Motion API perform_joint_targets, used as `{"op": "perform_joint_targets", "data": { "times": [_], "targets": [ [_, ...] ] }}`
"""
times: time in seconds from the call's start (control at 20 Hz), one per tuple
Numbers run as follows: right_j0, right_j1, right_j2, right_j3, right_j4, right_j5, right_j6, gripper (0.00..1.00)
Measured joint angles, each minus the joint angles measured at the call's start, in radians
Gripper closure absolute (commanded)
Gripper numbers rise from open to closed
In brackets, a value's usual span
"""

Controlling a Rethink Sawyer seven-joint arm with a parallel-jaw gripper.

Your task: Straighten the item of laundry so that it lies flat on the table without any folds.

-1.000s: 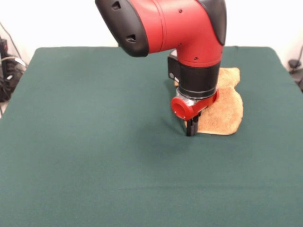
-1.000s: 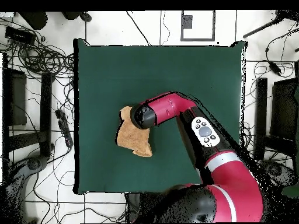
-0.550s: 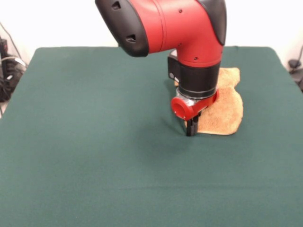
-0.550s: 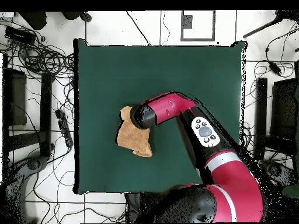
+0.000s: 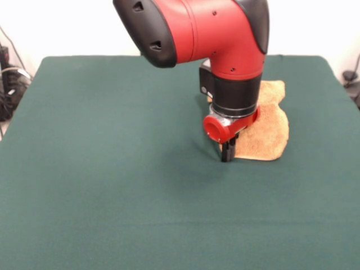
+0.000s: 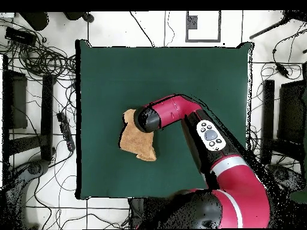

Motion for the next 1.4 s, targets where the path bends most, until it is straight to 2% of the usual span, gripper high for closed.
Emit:
{"op": "perform_joint_targets", "data": {
  "times": [1.05, 1.4],
  "targets": [
    [-0.005, 0.000, 0.003, 0.003, 0.002, -0.002, 0.000, 1.00],
    [-0.022, -0.003, 0.002, 0.029, 0.008, -0.054, 0.000, 1.00]
  ]
}}
